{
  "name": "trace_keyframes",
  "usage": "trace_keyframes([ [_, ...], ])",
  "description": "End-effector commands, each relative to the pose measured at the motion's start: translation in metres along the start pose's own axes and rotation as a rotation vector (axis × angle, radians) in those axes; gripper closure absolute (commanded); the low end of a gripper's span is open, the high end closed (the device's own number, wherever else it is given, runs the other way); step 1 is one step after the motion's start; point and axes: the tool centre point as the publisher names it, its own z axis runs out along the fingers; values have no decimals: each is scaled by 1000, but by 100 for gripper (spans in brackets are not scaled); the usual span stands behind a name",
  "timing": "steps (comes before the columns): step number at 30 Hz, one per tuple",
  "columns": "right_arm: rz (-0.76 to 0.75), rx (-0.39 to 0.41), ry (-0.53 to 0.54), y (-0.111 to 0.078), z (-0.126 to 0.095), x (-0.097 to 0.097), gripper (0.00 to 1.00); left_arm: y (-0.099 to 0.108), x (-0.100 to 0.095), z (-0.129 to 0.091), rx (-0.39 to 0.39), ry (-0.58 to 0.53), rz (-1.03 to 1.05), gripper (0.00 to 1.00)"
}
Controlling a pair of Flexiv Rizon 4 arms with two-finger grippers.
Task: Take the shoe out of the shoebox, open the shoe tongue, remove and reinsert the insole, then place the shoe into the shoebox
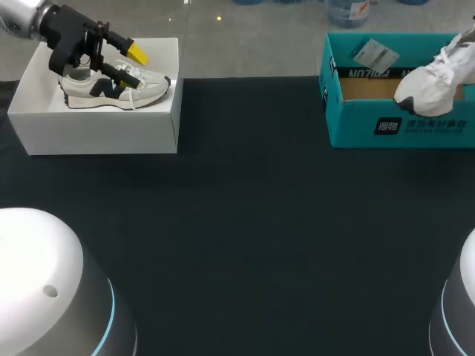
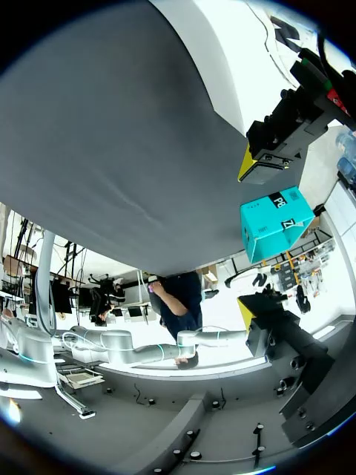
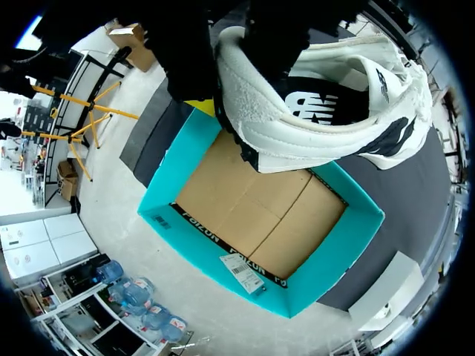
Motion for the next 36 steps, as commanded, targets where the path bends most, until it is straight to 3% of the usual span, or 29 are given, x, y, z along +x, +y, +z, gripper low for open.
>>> trace_keyframes([
  [1, 524, 131, -23, 1, -1, 2, 100, 1, 0, -1, 3, 2, 2, 0],
  [6, 763, 122, -26, -7, 1, 1, 100, 1, 0, -1, 3, 2, 2, 0],
  [9, 900, 75, 4, -11, 2, -2, 100, 1, 0, -1, 3, 2, 2, 0],
  [36, 888, 93, -8, -10, 5, 1, 100, 1, 0, -1, 3, 2, 2, 0],
])
